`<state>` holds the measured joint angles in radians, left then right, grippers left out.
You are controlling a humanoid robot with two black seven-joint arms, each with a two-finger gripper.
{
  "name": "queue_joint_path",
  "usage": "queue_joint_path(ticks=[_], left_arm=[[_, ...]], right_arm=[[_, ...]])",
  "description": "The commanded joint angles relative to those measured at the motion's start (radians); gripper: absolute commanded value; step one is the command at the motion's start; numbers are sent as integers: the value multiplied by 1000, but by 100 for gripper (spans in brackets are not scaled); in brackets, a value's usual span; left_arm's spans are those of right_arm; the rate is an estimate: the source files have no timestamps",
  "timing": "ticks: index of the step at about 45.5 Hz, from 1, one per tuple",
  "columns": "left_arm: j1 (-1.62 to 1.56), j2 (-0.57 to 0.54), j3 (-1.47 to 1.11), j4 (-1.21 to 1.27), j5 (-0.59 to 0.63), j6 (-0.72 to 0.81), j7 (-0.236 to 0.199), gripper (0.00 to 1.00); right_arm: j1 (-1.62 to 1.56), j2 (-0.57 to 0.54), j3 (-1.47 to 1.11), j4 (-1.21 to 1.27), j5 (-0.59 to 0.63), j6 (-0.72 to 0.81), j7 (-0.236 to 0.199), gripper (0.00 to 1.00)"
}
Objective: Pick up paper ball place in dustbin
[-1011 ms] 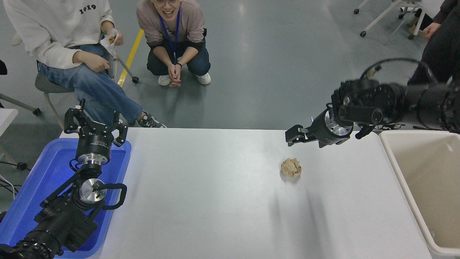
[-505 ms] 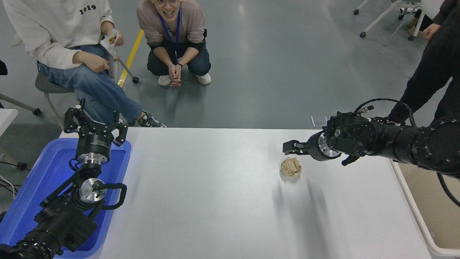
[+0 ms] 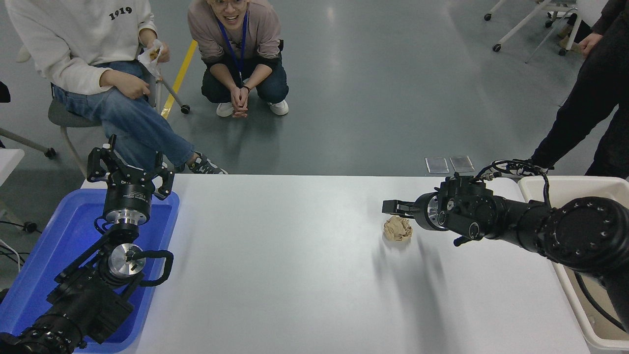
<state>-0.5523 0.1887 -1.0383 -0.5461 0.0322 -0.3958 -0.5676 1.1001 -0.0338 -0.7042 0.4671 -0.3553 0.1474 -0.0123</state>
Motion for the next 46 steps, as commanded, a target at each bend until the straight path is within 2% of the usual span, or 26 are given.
queue_joint_path(ticks=[1,27,33,40,43,46], left_arm=[[-1,0,0,0,0,0,0,99],[0,0,0,0,0,0,0,99],[0,0,0,0,0,0,0,99],[0,0,0,0,0,0,0,99],[0,0,0,0,0,0,0,99],[0,0,0,0,0,0,0,99]], right_arm=[[-66,25,46,-50,-17,-11,0,100],[-115,34,157,-91,-68,-14,0,100],[-115,34,166,-88,-67,-14,5,97],[-115,34,203,-87,-67,-14,6,82],[-115,34,203,-87,-68,-14,6,70],[-115,34,203,-82,-70,-14,6,64]])
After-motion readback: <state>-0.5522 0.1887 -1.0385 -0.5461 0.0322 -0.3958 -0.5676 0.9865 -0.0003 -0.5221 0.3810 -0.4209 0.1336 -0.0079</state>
